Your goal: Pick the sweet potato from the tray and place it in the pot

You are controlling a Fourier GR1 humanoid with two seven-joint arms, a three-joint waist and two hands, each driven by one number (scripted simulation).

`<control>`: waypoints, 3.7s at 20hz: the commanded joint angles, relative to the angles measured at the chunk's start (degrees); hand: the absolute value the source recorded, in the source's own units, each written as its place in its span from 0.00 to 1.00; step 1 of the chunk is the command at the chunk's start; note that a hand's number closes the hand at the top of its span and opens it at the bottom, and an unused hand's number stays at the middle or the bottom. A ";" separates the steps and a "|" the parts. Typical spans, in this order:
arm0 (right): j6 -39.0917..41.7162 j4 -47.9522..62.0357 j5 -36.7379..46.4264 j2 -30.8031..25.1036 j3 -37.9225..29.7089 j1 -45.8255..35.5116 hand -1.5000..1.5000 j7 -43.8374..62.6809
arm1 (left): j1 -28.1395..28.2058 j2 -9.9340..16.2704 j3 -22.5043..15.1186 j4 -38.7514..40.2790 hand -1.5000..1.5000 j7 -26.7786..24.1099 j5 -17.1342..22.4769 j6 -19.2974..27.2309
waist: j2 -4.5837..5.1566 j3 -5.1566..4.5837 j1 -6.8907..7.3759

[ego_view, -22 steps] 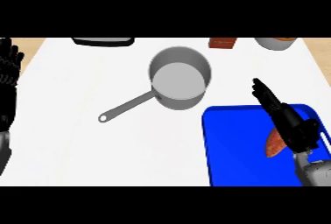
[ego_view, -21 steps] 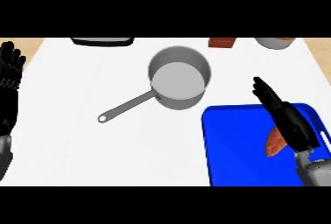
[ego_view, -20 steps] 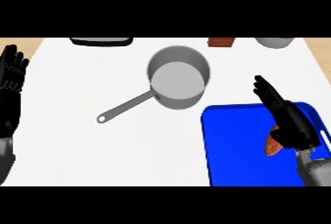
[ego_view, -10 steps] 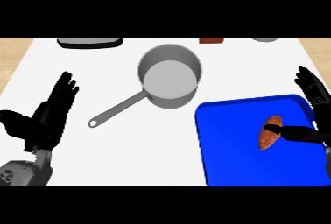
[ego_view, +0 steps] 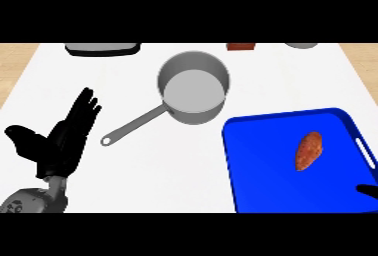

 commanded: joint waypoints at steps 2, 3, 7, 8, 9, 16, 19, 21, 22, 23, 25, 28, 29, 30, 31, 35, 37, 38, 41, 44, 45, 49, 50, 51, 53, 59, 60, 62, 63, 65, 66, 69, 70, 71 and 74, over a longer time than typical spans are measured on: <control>5.40 -7.41 1.66 -10.20 -3.77 3.59 0.00 10.48 | -1.88 -1.61 -1.56 -2.08 0.50 3.18 -1.57 1.82 | 0.12 -0.03 0.70; 7.87 -8.76 -0.03 -12.05 -5.03 3.87 0.00 13.32 | 0.14 -2.21 -2.03 -2.40 0.50 1.64 -2.13 1.86 | 0.11 -0.04 0.90; 14.53 -13.52 -3.14 -17.36 -6.93 5.00 0.00 23.50 | -0.19 -1.06 -0.75 -3.06 0.50 3.86 -1.38 0.77 | 0.15 -0.06 1.27; 16.36 -14.19 -4.25 -18.99 -7.82 4.58 0.00 26.02 | -0.05 -2.52 -2.12 -1.78 0.50 2.33 -3.18 1.71 | 0.21 -0.06 1.16; 15.80 -15.04 -2.53 -17.77 -6.13 5.82 0.00 28.01 | 0.60 -1.23 -1.66 -2.53 0.50 3.15 -3.05 0.72 | 0.21 -0.03 1.31; 19.24 -12.34 -1.82 -13.80 -0.08 -2.93 0.00 39.21 | -6.02 -6.32 -0.15 4.17 0.50 1.97 -4.01 -0.32 | 0.49 0.05 1.63; 20.16 -9.75 1.60 -10.31 2.88 -7.36 0.00 42.27 | -1.34 -4.27 0.98 -1.37 0.50 4.19 -4.12 -1.86 | 0.39 0.07 2.16; 22.28 -8.21 1.60 -10.37 3.12 -7.78 0.00 43.93 | -4.92 -5.00 0.66 -1.88 0.50 7.89 -5.86 0.43 | 0.39 0.09 1.96; 22.74 -9.71 2.49 -9.31 3.61 -6.42 0.00 44.55 | -1.99 -4.99 2.24 -0.14 0.50 3.76 -4.02 -2.77 | 0.37 0.07 1.82; 24.86 -4.36 2.55 -10.38 2.09 -6.74 0.00 40.39 | 0.35 -4.12 0.30 -5.87 0.50 7.06 -5.08 -1.68 | 0.33 0.10 2.13; 22.98 -7.32 7.78 -7.50 8.54 -9.14 0.00 46.61 | -3.06 -4.26 2.05 -3.21 0.50 7.93 -5.05 -1.95 | 0.42 0.08 2.28; 26.47 -4.23 8.88 -6.93 5.88 -10.02 0.00 45.98 | -0.21 -7.62 0.62 0.94 0.50 1.81 -7.56 -3.20 | 0.40 0.07 1.87; 24.48 -7.06 12.51 -4.79 7.28 -7.22 0.00 45.88 | 1.11 -6.72 1.98 -2.61 0.50 5.20 -6.34 -2.87 | 0.31 0.07 1.78; 25.67 -8.74 12.53 -4.15 6.27 -6.39 0.00 46.81 | -1.59 -8.61 2.07 1.18 0.50 2.83 -7.60 -3.24 | 0.32 0.07 1.49; 26.80 -4.10 13.84 -3.57 6.13 -8.93 0.00 45.30 | -0.04 -6.79 2.64 -3.06 0.50 5.98 -7.54 -3.70 | 0.33 0.08 1.82; 25.83 -5.78 16.45 1.72 5.42 -10.48 0.00 46.56 | -0.23 -10.41 2.49 -0.17 0.50 3.41 -10.14 -3.14 | 0.35 0.08 1.70; 27.00 -3.48 17.89 3.10 4.01 -11.43 0.00 45.28 | -0.31 -10.69 2.96 -1.15 0.50 4.31 -10.43 -4.43 | 0.34 0.08 1.72; 24.05 -5.19 20.17 6.03 6.46 -10.76 0.00 46.21 | -0.79 -10.76 3.58 1.10 0.50 3.34 -10.21 -5.02 | 0.35 0.08 1.68; 28.29 -8.90 20.10 6.34 3.27 -9.69 0.00 47.38 | -2.13 -11.18 4.83 -2.00 0.50 6.74 -12.16 -4.16 | 0.32 0.08 1.57; 30.38 -11.79 19.16 8.84 4.88 -14.60 0.00 57.22 | -0.84 -10.67 6.52 -0.78 0.50 5.59 -9.97 -7.37 | 0.34 0.05 1.69; 28.57 -10.75 21.70 11.19 5.04 -12.39 0.00 54.51 | -0.52 -10.66 4.98 -5.42 0.50 10.27 -12.22 -5.87 | 0.30 0.08 1.69; 27.79 -3.16 27.74 12.73 6.23 -13.26 0.00 51.91 | -0.65 -10.63 8.39 -2.95 0.50 7.59 -10.60 -8.44 | 0.35 0.08 1.77; 30.65 -2.56 26.71 11.48 5.71 -17.18 0.00 56.09 | -0.80 -11.27 7.00 -3.48 0.50 8.04 -11.52 -8.11 | 0.36 0.07 1.89; 28.78 -2.69 28.31 13.18 6.26 -15.26 0.00 55.92 | -3.53 -12.61 7.15 2.27 0.50 5.71 -12.49 -8.00 | 0.40 0.07 1.61; 31.09 1.90 28.23 12.58 4.75 -18.73 0.00 53.43 | -2.81 -12.76 8.06 4.34 0.50 4.25 -12.46 -9.42 | 0.42 0.07 1.72; 30.83 2.78 33.63 15.22 5.89 -14.89 0.00 48.64 | -1.31 -11.49 10.78 -4.05 0.50 10.68 -12.35 -9.93 | 0.31 0.08 1.68; 29.43 8.45 36.01 17.37 8.31 -19.53 0.00 48.52 | -1.24 -12.76 9.10 -3.52 0.50 9.89 -13.69 -9.29 | 0.36 0.09 1.91; 31.24 10.27 36.50 17.04 7.57 -21.88 0.00 50.14 | -3.00 -14.70 8.28 -1.81 0.50 8.85 -14.15 -9.02 | 0.38 0.08 1.85; 29.89 13.48 38.05 17.14 7.95 -20.83 0.00 47.85 | -1.24 -14.32 8.69 -2.25 0.50 7.18 -14.04 -9.88 | 0.39 0.09 1.92; 28.79 17.17 39.55 17.64 7.76 -21.40 0.00 45.79 | -1.22 -16.08 6.75 -2.44 0.50 7.47 -16.45 -8.27 | 0.40 0.09 1.92; 30.76 11.35 38.81 17.43 7.15 -16.92 0.00 47.71 | -0.76 -14.59 8.89 -2.99 0.50 9.12 -15.02 -9.75 | 0.32 0.08 1.67; 32.82 17.44 39.97 16.55 6.02 -22.13 0.00 46.22 | -0.27 -12.77 11.56 -4.57 0.50 9.28 -12.60 -12.88 | 0.35 0.08 1.93; 29.78 16.09 42.36 18.54 8.13 -18.48 0.00 45.01 | -4.41 -14.62 11.00 -0.27 0.50 9.40 -14.70 -10.74 | 0.36 0.08 1.67; 31.29 16.99 42.42 17.98 7.32 -20.02 0.00 45.65 | 0.95 -13.41 12.13 -1.11 0.50 5.94 -12.72 -14.13 | 0.35 0.08 1.83; 32.01 16.83 43.82 19.81 6.87 -19.79 0.00 45.77 | 0.15 -15.16 10.48 -5.24 0.50 10.03 -15.48 -12.07 | 0.32 0.08 1.77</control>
